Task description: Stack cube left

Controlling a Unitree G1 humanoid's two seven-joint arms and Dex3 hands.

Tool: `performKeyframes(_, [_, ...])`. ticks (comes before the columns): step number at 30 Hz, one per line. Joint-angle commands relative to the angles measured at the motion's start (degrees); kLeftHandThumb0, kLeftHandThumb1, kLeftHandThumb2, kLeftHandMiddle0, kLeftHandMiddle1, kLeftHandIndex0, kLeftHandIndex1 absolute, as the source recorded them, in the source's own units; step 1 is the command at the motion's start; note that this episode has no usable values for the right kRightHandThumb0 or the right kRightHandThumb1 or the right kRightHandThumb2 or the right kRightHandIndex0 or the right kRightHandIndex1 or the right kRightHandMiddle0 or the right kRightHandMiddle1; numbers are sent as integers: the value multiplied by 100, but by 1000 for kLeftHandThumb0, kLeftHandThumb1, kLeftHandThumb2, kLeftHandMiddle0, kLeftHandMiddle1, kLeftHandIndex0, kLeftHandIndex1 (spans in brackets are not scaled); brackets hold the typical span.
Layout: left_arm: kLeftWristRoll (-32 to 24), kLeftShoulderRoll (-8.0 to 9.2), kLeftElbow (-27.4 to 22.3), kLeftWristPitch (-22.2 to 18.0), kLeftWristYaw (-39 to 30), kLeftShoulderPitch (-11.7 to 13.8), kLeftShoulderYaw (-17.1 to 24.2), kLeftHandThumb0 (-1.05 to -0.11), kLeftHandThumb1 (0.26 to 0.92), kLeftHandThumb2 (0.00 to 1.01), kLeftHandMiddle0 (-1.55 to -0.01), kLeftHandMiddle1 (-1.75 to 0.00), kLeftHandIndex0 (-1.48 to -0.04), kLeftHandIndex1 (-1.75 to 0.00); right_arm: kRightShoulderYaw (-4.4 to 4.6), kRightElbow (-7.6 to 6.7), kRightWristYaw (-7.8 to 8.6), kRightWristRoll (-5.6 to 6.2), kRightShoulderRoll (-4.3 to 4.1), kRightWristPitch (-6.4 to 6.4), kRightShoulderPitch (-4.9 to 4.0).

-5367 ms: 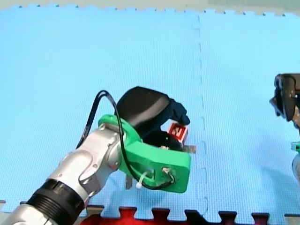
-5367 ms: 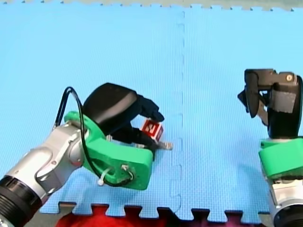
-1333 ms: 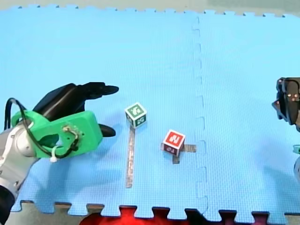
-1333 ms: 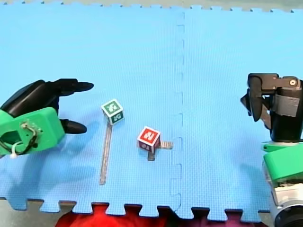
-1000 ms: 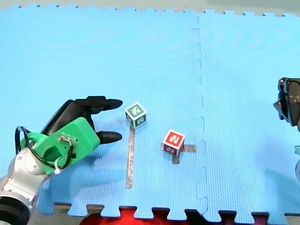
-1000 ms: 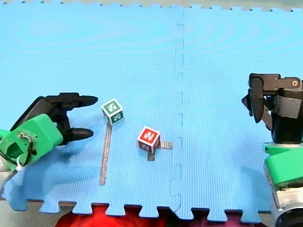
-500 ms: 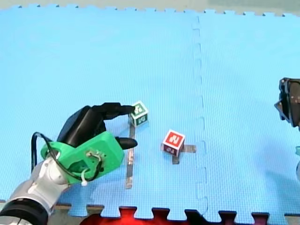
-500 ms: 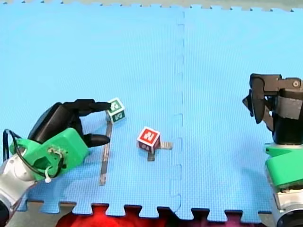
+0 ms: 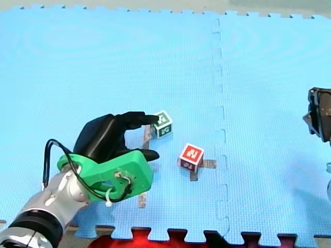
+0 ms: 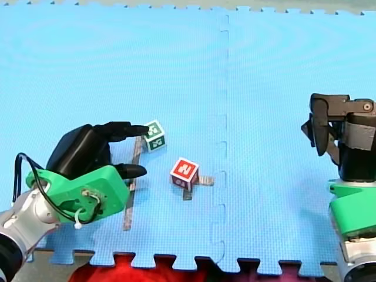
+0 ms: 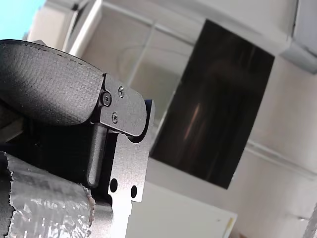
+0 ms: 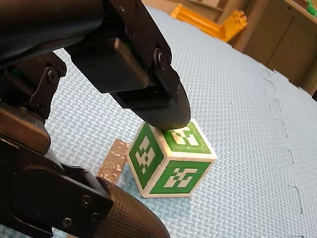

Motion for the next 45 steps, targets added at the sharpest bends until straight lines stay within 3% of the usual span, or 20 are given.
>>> performKeyframes(1, [-16,32,-20,11,-22,-28,-10,-709,721,6,-645,-1746,-563,0,-15,-14,1,7,-27,-8,25])
performKeyframes(9, [-46,64,-169,42,-167,25,-20,-758,721,1,-493,-1746,-420,-1,-18,53,1,6,-34,-40,36])
performKeyframes(26, [106,141,-144,145,-176,-96,-184,-798,709,0,-427,-1746,-397,0,-13,303,-65,-52,-15,-108,-14])
performKeyframes(29, [232,120,-176,414,-28,-136,-254,-737,668,0,-476,-1746,-434,-17,-9,312,-30,-22,-13,-121,-14])
performKeyframes(31, [537,114,-253,930,189,-228,-446,-618,663,2,-537,-1746,-633,-86,-8,307,-21,-17,-10,-124,-10])
performKeyframes(34, [1132,155,-337,1675,348,-432,-865,-564,661,1,-620,-1746,-730,-96,-9,303,-38,-37,0,-124,2])
performKeyframes(39, [1420,251,-633,1871,332,-545,-1063,-559,658,0,-678,-1746,-761,-75,-12,297,-62,-62,4,-119,19])
performKeyframes(45, [1445,281,-1030,2167,152,-509,-1128,-595,667,2,-741,-1746,-867,-74,-2,232,-203,-204,21,-81,92])
